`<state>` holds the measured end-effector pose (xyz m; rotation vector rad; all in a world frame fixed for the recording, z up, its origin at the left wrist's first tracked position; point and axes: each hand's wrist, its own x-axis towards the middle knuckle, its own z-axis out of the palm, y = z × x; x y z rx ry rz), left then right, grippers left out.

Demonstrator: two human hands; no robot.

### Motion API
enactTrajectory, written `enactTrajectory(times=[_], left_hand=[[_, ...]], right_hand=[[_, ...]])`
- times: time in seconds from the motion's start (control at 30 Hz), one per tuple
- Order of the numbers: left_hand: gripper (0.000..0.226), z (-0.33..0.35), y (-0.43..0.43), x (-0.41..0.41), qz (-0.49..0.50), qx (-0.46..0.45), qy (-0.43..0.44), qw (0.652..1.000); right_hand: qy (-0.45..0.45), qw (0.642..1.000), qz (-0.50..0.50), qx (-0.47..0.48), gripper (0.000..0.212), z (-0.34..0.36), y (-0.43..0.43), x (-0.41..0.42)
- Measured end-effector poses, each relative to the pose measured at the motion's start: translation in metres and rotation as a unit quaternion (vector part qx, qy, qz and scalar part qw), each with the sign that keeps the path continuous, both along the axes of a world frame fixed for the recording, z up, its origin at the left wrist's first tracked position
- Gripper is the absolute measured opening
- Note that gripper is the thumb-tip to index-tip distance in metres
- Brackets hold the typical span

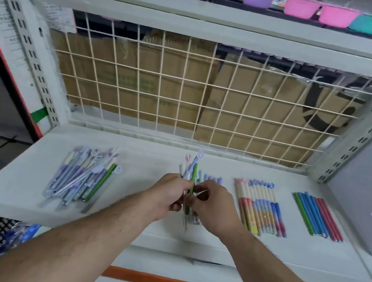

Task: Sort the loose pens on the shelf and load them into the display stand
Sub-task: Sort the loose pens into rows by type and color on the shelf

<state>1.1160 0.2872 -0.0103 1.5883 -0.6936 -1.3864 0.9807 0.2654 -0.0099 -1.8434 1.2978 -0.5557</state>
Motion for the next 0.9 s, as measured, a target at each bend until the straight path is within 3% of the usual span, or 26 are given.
enactTrajectory(times=[0.2, 0.33, 0.4, 0.63, 0.73, 0.9], left_hand=[[0.004, 0.003, -0.020, -0.063, -0.020, -0.007, -0.008, 1.000], [0.020, 0.000, -0.036, -0.103, -0.022, 0.024, -0.016, 0.999], [0.012, -0.005, -0.046, -0.120, -0.018, 0.018, -0.011, 1.000], [0.010, -0.011, -0.066, -0.166, -0.027, 0.014, -0.016, 0.999], [0.009, -0.009, -0.069, -0.177, -0.026, 0.020, -0.012, 0.999], [0.013, -0.007, -0.077, -0.183, -0.016, 0.024, 0.003, 1.000]], right_hand=[[-0.011, 0.999, -0.036, 0.013, 0.013, 0.001, -0.019, -0.058], [-0.006, 0.998, -0.061, 0.014, 0.013, 0.001, -0.030, -0.100], [0.013, 0.996, -0.086, 0.001, 0.012, -0.001, -0.038, -0.125], [0.230, 0.960, -0.129, -0.094, 0.014, -0.020, -0.075, -0.202], [0.329, 0.929, -0.093, -0.138, 0.019, -0.026, -0.090, -0.219], [0.412, 0.896, -0.019, -0.162, 0.021, -0.025, -0.105, -0.224]])
